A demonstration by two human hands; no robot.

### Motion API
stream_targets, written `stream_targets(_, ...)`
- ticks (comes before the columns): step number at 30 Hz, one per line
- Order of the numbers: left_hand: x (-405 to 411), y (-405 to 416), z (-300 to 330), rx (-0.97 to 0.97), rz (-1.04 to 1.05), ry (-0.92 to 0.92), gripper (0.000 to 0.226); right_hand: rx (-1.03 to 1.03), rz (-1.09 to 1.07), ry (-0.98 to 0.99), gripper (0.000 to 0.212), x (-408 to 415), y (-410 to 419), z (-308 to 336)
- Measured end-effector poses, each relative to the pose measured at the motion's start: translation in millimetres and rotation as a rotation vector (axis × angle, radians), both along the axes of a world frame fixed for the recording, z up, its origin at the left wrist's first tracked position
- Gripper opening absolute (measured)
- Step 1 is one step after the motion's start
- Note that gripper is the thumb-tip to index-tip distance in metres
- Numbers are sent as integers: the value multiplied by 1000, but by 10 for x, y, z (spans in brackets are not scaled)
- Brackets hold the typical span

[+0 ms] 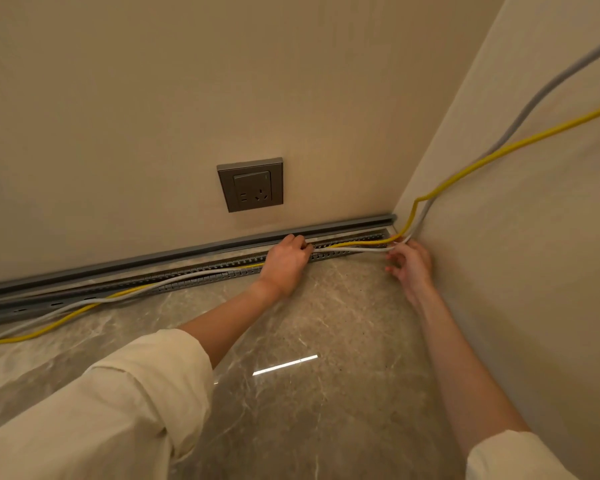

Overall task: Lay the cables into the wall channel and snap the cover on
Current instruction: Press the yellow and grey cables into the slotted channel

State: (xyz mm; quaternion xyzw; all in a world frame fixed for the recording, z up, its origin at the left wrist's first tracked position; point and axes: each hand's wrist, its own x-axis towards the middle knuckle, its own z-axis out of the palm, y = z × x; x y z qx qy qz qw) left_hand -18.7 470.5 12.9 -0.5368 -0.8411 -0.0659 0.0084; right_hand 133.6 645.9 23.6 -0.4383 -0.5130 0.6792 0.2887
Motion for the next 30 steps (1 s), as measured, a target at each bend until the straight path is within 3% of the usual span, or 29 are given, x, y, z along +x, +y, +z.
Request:
stream_targets(9,40,-210,30,36,-42,-27,32,-193,75,171,13,41,-57,-98)
stream_targets(16,64,-335,78,58,-47,-56,31,49,-51,-36,20,-55,-67,-163)
stream_targets(22,58,-415,101,60,-60,-70,31,320,-48,-262,7,-100,10,-203)
stream_targets(30,49,-411,121,38,-47,-69,31,378,-17,-452,7,-62,47,-209)
